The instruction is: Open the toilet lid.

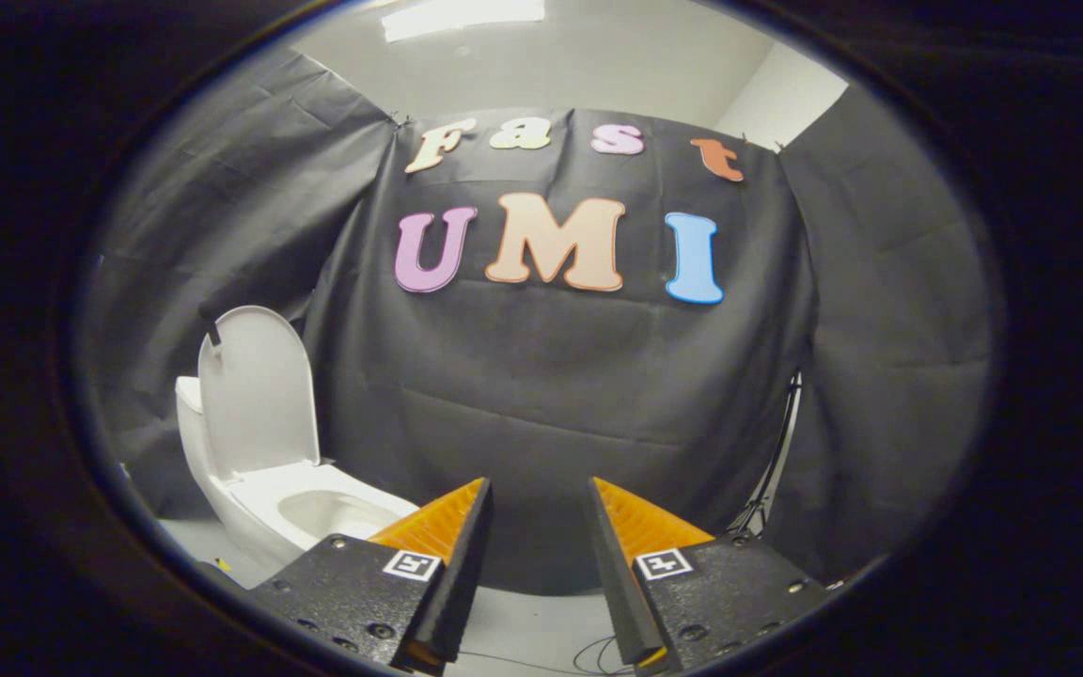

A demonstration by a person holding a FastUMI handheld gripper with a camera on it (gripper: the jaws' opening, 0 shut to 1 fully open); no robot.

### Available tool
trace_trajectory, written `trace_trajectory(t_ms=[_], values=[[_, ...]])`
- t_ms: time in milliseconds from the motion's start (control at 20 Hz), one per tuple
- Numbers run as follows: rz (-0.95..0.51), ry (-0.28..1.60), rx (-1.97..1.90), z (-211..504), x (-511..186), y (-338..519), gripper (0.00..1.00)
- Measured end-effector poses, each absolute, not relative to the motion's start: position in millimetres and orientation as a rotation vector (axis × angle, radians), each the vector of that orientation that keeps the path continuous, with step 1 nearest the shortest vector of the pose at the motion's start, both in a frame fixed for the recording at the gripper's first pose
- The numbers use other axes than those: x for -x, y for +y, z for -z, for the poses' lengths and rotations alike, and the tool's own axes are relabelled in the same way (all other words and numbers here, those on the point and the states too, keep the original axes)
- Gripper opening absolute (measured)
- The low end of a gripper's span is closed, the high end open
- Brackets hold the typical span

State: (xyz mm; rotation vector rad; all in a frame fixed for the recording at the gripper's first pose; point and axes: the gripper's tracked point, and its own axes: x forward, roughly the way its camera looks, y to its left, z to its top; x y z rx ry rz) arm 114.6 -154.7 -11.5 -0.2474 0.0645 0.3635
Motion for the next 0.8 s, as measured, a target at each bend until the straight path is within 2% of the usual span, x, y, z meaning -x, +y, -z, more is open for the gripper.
trace_trajectory(t_ms=[100, 400, 750, 800], values=[[-0.351, 0.125, 0.238, 23, -110, -160, 0.61], [-0.397, 0.150, 0.185, 25, -101, -145, 0.61], [-0.325, 0.203, 0.207, 33, -102, -159, 0.61], [-0.353, 0.218, 0.177, 34, -99, -156, 0.61]])
